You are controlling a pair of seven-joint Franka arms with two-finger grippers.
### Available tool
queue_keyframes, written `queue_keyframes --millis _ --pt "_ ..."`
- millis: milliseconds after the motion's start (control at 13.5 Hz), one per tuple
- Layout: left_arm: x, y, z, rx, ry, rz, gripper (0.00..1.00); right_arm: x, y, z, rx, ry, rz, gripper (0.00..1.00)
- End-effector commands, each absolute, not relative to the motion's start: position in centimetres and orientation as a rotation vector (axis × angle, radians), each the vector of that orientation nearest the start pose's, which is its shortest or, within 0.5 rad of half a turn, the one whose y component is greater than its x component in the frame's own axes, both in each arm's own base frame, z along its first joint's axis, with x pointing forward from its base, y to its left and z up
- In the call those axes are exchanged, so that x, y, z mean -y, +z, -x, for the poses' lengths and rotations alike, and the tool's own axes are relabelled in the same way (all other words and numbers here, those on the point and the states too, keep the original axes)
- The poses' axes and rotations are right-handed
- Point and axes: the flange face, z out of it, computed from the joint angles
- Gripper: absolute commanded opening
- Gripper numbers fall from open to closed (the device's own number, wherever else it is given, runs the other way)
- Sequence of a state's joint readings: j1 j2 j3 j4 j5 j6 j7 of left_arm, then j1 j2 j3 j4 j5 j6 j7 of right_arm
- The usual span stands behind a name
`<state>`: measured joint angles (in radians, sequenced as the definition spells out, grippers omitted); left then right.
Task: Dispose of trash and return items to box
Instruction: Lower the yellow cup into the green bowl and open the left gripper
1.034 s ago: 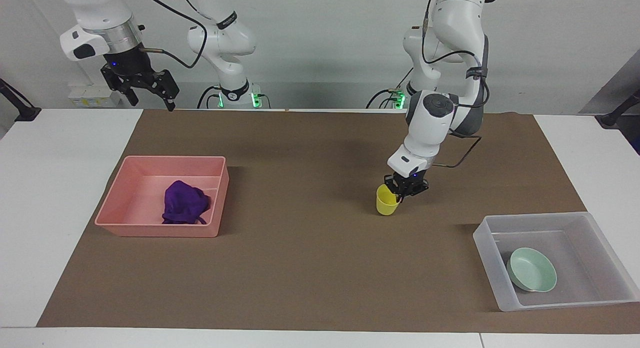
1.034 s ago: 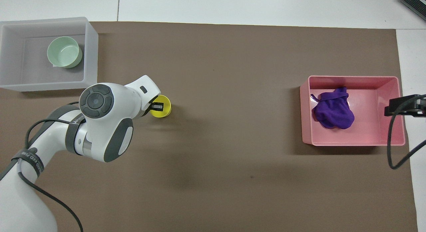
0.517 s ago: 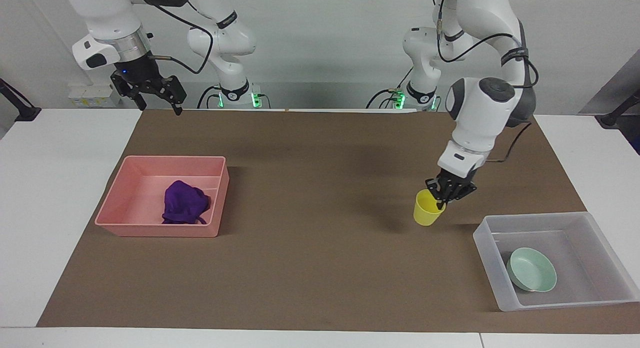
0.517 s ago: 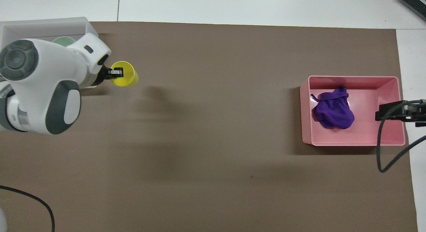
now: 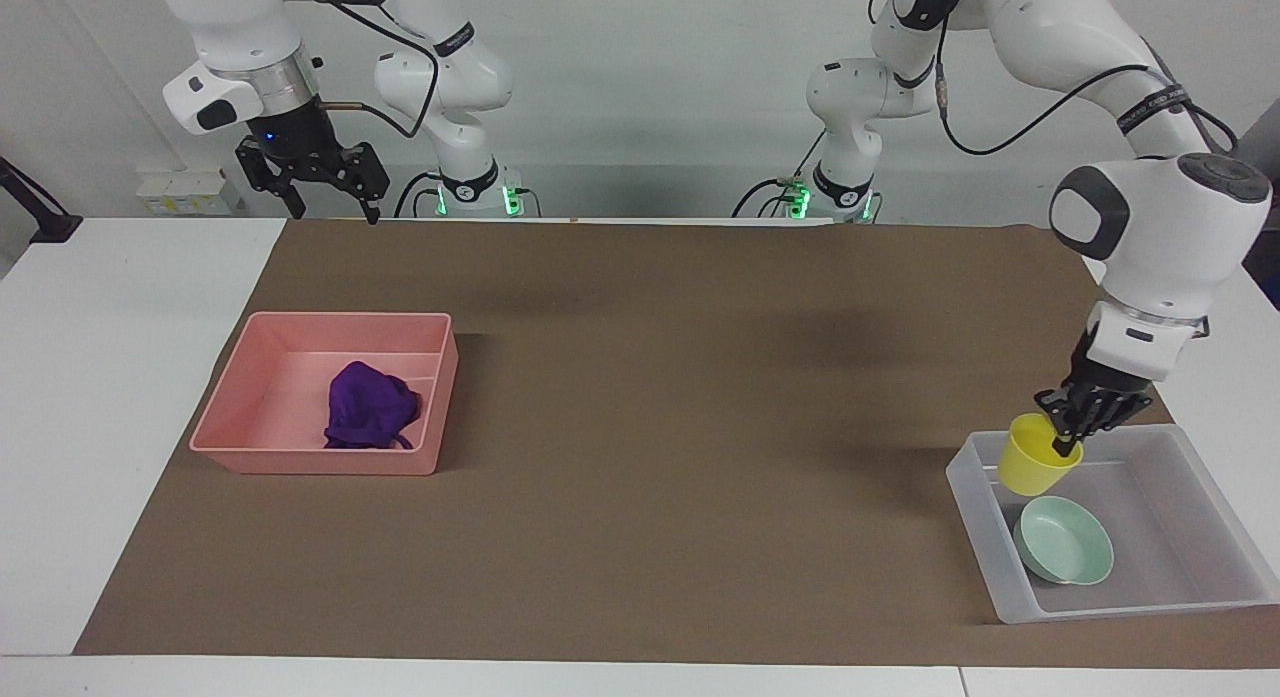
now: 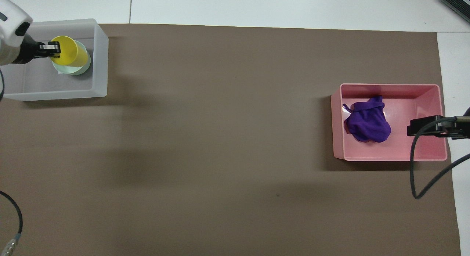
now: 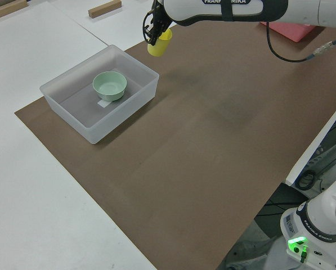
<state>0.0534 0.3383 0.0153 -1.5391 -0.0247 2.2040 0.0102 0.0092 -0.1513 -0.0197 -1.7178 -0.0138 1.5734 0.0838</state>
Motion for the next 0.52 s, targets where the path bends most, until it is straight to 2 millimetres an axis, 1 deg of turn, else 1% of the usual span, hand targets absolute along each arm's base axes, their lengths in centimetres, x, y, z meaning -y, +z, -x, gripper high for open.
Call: queue_keyframes --millis 0,74,148,295,369,443 --pt "-9.3 49.3 -71.5 0.187 -0.551 3.112 0.00 0.8 63.4 -50.1 -0.154 -0.015 3.141 1.00" --pt "-10.2 48.5 -71.8 0.204 -0.560 3.119 0.00 0.9 63.5 -50.3 -0.171 0.002 3.144 1.00" --pt "-10.4 47.7 -72.2 0.201 -0.583 3.112 0.00 0.8 63.3 -50.3 -0.195 0.014 3.140 1.00" --pt "-10.5 44.9 -72.9 0.206 -0.555 3.124 0.00 0.9 63.2 -50.7 -0.207 0.019 3.141 1.00" --pt "-10.5 43.8 -73.2 0.210 -0.546 3.128 0.00 1.5 63.4 -51.6 -0.228 0.053 3.131 1.00" --pt "-10.5 43.0 -73.5 0.210 -0.562 3.124 0.00 1.6 63.6 -51.7 -0.230 0.058 3.128 1.00"
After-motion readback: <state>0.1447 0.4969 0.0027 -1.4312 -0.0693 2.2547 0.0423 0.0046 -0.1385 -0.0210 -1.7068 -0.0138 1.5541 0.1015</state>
